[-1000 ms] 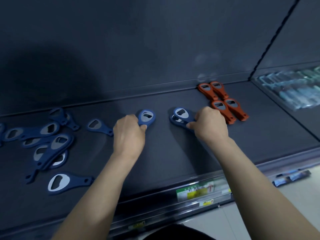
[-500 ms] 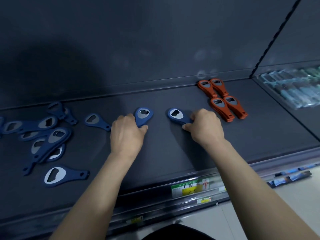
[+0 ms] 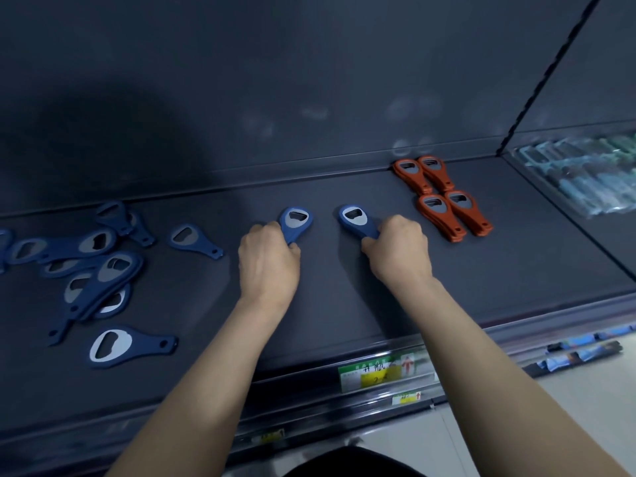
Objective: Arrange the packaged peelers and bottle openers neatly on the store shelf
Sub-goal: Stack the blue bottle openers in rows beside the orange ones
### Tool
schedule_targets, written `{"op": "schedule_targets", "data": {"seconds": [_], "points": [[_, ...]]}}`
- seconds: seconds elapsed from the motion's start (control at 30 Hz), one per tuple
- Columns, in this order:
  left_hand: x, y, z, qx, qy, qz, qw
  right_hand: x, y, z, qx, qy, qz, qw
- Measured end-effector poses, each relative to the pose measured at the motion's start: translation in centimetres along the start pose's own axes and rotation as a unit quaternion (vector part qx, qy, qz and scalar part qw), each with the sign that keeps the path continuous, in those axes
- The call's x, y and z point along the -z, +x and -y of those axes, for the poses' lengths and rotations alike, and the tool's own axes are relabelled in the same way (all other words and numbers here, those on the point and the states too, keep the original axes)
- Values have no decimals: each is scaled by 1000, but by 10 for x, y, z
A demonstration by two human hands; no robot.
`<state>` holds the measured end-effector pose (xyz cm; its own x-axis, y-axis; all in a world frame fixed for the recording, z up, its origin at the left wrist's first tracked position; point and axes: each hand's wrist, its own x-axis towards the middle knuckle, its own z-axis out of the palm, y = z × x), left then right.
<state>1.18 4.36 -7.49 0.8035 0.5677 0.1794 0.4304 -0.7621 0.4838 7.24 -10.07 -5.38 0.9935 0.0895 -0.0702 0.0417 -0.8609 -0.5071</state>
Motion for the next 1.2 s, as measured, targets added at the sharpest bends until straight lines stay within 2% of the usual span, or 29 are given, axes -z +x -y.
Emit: {"op": "schedule_targets", "data": {"seconds": [0.37, 0.77, 0.97, 1.2], "points": [[-19, 25, -37, 23, -25, 18, 999, -1, 36, 6, -40, 44, -15, 998], [-47, 47, -82, 42, -30, 6, 999, -2, 78, 5, 18, -28, -27, 999], [-55, 52, -93, 55, -26, -4, 998, 1, 88, 3, 37, -28, -16, 999], [-54, 51, -85, 36, -88, 23, 995, 6, 82, -4, 52, 0, 15, 999]]}}
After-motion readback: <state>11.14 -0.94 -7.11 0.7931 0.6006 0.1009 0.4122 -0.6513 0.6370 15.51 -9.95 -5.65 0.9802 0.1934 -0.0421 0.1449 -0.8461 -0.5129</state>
